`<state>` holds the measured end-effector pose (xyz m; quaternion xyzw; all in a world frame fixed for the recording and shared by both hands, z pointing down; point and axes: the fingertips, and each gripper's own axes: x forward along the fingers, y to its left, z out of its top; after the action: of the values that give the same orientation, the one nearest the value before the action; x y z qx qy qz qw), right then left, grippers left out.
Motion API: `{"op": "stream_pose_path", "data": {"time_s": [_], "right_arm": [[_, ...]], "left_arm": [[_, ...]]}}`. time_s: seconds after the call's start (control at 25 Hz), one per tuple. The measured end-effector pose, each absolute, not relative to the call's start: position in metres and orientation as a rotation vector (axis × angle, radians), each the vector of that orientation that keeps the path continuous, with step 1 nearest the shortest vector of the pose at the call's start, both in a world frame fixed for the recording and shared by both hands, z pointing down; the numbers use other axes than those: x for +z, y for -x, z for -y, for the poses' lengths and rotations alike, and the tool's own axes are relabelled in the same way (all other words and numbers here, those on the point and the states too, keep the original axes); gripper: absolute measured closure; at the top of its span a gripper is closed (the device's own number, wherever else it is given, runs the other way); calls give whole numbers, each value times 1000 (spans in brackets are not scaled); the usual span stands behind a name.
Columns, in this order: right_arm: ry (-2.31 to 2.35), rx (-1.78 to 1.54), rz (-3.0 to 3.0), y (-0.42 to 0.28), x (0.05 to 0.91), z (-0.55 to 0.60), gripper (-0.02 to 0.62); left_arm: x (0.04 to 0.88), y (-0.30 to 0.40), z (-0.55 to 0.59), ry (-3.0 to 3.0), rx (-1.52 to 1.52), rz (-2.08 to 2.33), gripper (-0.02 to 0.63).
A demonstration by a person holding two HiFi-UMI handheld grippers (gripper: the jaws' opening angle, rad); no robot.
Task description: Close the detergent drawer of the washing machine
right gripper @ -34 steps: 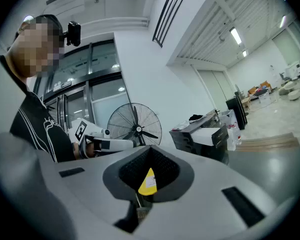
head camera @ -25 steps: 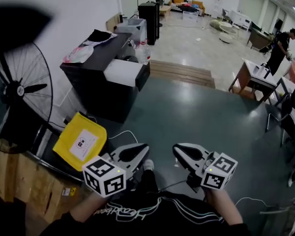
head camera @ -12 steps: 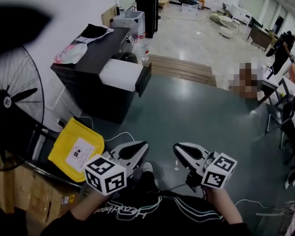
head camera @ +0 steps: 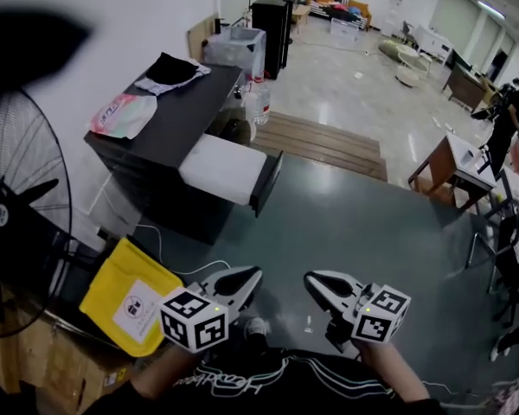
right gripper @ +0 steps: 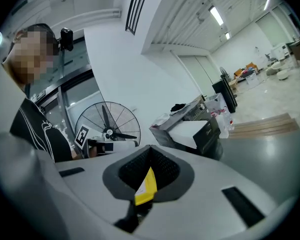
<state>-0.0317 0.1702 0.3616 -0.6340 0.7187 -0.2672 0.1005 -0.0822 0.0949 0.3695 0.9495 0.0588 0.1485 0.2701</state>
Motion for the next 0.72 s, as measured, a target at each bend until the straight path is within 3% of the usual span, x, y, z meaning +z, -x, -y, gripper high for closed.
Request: {"op": "stream_pose_path", "data": {"time_s": [0.72], "right_arm": [[1837, -782, -2196, -64, 379, -68, 569]], "left_arm": [[390, 4, 9, -2574, 381, -3, 581]]}}
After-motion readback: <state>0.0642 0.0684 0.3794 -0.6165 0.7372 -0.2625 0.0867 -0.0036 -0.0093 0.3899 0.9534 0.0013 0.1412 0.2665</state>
